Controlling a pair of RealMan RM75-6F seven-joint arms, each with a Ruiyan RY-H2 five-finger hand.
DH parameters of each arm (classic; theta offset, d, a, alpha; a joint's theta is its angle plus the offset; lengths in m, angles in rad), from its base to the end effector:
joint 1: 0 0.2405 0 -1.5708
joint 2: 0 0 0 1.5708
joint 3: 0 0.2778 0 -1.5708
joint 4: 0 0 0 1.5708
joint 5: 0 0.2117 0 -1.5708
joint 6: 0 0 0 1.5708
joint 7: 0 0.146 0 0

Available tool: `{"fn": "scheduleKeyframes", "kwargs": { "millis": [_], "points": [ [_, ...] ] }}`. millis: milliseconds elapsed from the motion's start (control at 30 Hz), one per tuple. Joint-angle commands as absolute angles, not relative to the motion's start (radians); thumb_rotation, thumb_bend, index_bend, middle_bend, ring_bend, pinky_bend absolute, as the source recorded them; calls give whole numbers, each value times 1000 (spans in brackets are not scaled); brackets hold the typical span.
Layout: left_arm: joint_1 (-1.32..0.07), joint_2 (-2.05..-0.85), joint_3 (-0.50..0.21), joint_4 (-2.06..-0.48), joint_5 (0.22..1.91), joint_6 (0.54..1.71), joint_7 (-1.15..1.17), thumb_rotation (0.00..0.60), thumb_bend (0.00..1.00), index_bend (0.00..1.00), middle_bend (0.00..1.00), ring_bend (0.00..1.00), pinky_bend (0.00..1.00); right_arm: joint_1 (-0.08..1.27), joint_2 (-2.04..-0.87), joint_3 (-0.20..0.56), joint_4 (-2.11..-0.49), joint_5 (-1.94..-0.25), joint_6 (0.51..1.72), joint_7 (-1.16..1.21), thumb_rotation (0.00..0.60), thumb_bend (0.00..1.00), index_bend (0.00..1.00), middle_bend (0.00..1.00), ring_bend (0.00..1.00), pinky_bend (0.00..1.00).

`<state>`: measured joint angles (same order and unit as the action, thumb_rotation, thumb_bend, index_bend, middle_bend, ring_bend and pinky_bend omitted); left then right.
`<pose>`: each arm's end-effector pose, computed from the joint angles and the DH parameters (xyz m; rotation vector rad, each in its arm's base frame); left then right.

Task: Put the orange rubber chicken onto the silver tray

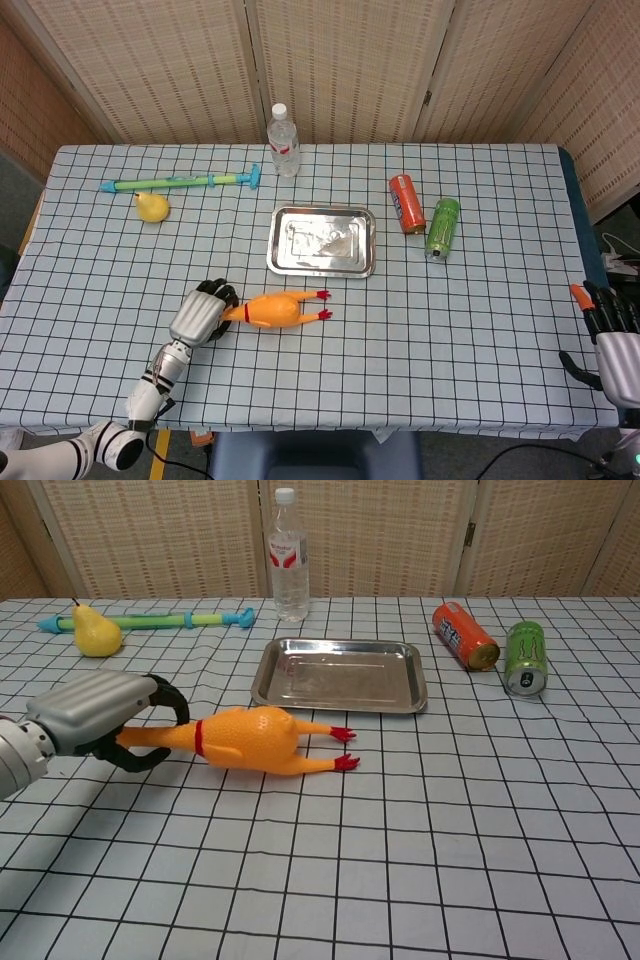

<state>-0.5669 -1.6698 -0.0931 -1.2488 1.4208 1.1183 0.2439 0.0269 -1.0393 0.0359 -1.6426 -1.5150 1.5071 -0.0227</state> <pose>-0.2197 0.3212 -0.0382 -1.8526 -0.7781 -0.9513 -0.3378 -0.1625 0.1915 1.3824 -0.8707 0.8232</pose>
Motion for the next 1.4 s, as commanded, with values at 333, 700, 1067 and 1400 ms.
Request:
{"fn": "scheduleKeyframes", "kwargs": {
  "millis": [333,700,1067,1400],
  "points": [
    [-539,-1611,-70,-1371,1482,1158,-29,600,810,860,591,403,463,131,-884,-4,-1785,-1700,1405,147,600,201,0,0,0,0],
    [-583,-1586,-62,-1488,1526,1113,-64,600,808,861,627,459,619,396,-766,61,-1935,-1686,1072,318,600,201,0,0,0,0],
    [-625,-1616,-77,-1543,1539,1093,28,600,807,861,636,468,635,593,-798,50,-1919,-1712,811,490,600,228,0,0,0,0],
    [-652,-1658,-105,-1551,1515,1080,16,600,807,861,640,472,666,719,-877,-26,-1826,-1825,743,748,600,268,0,0,0,0]
  ]
}}
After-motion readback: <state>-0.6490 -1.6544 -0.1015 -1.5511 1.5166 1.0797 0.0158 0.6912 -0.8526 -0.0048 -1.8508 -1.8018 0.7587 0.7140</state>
